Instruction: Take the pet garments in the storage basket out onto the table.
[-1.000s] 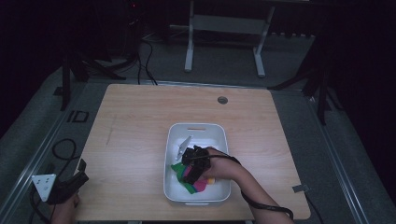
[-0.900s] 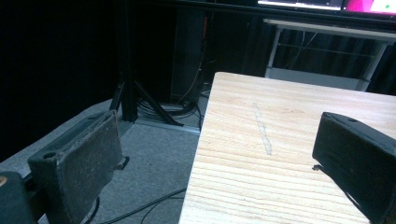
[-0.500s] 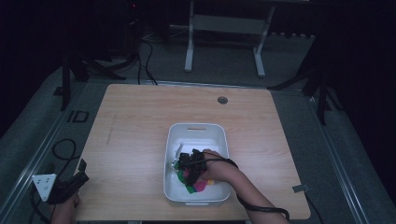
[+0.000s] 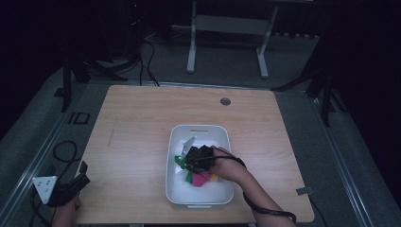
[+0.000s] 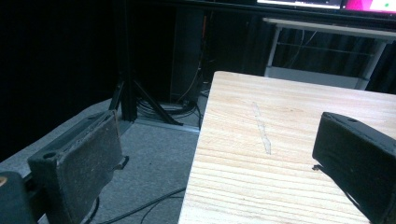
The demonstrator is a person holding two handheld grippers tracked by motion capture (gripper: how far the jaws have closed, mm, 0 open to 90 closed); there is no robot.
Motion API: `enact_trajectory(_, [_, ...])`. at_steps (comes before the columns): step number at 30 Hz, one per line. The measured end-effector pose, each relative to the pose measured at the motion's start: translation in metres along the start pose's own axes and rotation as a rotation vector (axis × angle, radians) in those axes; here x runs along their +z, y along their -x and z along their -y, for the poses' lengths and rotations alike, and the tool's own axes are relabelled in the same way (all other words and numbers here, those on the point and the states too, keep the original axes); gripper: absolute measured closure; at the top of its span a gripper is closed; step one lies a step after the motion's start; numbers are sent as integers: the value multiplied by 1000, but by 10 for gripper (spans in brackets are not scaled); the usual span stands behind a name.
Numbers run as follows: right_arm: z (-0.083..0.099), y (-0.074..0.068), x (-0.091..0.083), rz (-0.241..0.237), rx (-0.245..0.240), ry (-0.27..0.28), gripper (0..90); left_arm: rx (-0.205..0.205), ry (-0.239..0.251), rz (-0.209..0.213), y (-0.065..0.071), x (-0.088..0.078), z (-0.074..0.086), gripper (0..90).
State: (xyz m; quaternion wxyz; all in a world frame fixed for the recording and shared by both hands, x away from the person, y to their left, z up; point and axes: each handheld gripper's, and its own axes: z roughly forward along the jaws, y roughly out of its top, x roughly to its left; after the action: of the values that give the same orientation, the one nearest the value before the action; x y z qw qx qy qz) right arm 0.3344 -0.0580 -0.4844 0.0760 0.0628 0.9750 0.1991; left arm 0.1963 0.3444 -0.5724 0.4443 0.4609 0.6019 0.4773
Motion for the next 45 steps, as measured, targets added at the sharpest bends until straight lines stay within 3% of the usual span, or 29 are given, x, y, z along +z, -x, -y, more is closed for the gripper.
enact_trajectory(11, [-13,2,-66,36,-13,155,749,-2,2,-2,0,0,0,18])
enact_trajectory(25, [-4,9,-95,82,18,226,749,-11,3,-2,-1,0,0,18])
enact_trajectory(33, [17,18,-117,127,54,232,748,-10,1,-5,0,0,0,18])
enact_trajectory(45, [72,34,-154,214,159,248,748,-5,-2,-11,0,1,0,18])
